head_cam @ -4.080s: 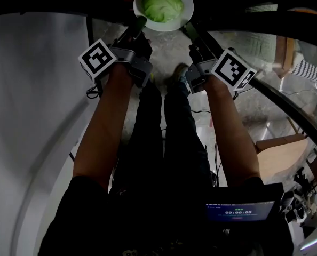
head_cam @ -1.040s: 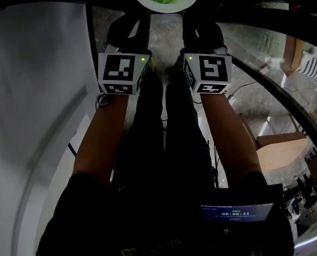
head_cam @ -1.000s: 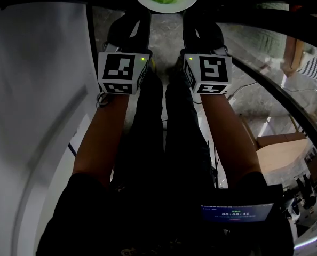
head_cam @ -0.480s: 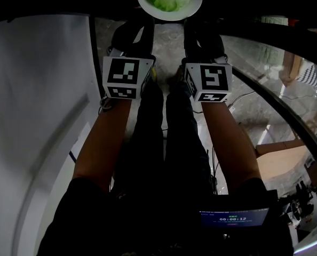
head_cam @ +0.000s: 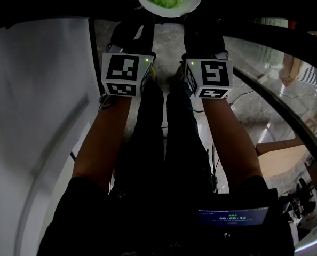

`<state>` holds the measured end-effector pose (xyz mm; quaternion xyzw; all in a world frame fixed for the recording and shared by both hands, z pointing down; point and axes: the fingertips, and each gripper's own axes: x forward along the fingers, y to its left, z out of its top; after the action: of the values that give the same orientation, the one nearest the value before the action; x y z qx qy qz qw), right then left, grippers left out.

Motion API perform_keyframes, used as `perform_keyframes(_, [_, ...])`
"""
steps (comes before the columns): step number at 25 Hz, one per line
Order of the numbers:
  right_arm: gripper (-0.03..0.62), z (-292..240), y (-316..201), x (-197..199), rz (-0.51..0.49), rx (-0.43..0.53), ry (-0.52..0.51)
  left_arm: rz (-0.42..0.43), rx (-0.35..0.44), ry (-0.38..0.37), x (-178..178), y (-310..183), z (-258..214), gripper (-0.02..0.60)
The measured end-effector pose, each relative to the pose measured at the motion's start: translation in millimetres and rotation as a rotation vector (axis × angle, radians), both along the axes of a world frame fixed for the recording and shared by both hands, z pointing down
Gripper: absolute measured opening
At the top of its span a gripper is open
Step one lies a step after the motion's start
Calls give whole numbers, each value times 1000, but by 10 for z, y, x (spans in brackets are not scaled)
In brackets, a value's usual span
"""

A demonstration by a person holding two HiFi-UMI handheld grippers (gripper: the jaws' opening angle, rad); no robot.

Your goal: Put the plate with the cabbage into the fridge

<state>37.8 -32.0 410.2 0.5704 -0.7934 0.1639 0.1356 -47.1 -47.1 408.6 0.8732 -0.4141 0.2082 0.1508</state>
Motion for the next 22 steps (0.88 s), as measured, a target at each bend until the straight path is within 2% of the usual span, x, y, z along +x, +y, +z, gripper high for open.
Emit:
perform_keyframes(9, [5,17,-36,-21,-8,-10,11,-25,-78,2,-10,-45,4,3])
perform_keyframes(17, [5,95,-122,26,-8,-27,3,-24,-101,-10,57,-143,80,3])
perform_keyframes(22, [5,27,-110,82,4,-16,-12,-49,-107,13,-7,-137,45,3])
